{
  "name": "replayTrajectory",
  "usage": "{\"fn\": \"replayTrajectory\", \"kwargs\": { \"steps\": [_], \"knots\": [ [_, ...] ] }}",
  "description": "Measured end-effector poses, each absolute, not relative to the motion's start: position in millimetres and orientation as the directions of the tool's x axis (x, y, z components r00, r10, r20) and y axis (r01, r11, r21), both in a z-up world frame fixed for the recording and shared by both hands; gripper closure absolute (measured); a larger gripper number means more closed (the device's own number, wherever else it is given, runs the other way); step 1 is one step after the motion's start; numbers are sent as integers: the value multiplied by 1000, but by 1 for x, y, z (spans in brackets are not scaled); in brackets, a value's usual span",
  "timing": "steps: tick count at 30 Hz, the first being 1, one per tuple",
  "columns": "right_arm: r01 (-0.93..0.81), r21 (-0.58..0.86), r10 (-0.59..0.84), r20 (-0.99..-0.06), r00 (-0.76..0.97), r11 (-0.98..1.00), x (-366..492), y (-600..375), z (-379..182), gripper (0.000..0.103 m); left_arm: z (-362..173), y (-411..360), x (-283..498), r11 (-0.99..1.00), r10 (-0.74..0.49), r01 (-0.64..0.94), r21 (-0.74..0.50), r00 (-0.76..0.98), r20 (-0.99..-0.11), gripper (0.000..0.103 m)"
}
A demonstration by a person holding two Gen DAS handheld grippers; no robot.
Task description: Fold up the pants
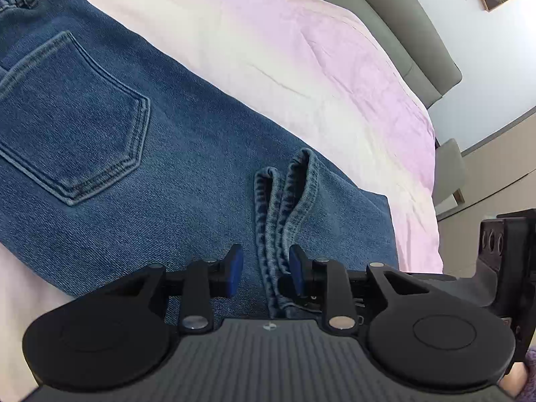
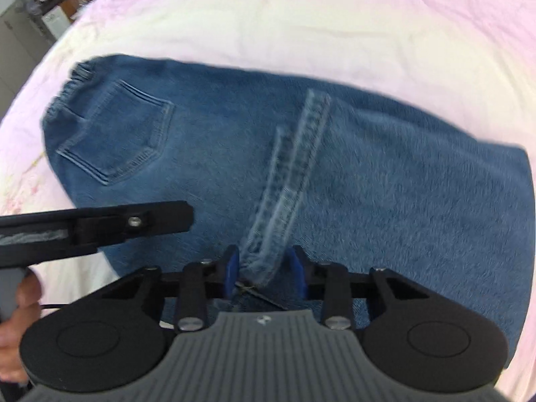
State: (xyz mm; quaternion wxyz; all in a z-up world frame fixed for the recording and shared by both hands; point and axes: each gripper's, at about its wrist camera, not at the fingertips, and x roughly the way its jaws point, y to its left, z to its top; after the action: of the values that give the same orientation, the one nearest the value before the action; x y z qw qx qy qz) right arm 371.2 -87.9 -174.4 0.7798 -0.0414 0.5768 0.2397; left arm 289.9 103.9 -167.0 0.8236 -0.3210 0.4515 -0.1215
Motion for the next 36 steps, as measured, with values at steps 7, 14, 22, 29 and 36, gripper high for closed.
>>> {"fn": "replayTrajectory", "kwargs": {
  "steps": [7,14,22,29,36],
  "knots": [
    [-462,278,408,-889,208,842,349,-97,-148,90,-180,102,303,671,-576,-104,-734,550,-605,52],
    [-460,293,414,-891,187,838,350,-96,-170,90,-198,85,315,708,-556,-111,-697,521,-648,47],
    [-467,329,452,-874,178,821,353,-97,-188,89,-208,52,322,828,-470,-32,-559,504,-725,59],
    [-510,294,458,-858,232,809,341,-125,-164,60,-182,38,310,877,-406,51,-477,609,-681,87],
    [-398,140,317,-847,426,907,341,-225,-132,64,-125,31,309,906,-376,159,-392,728,-574,88]
  ]
}}
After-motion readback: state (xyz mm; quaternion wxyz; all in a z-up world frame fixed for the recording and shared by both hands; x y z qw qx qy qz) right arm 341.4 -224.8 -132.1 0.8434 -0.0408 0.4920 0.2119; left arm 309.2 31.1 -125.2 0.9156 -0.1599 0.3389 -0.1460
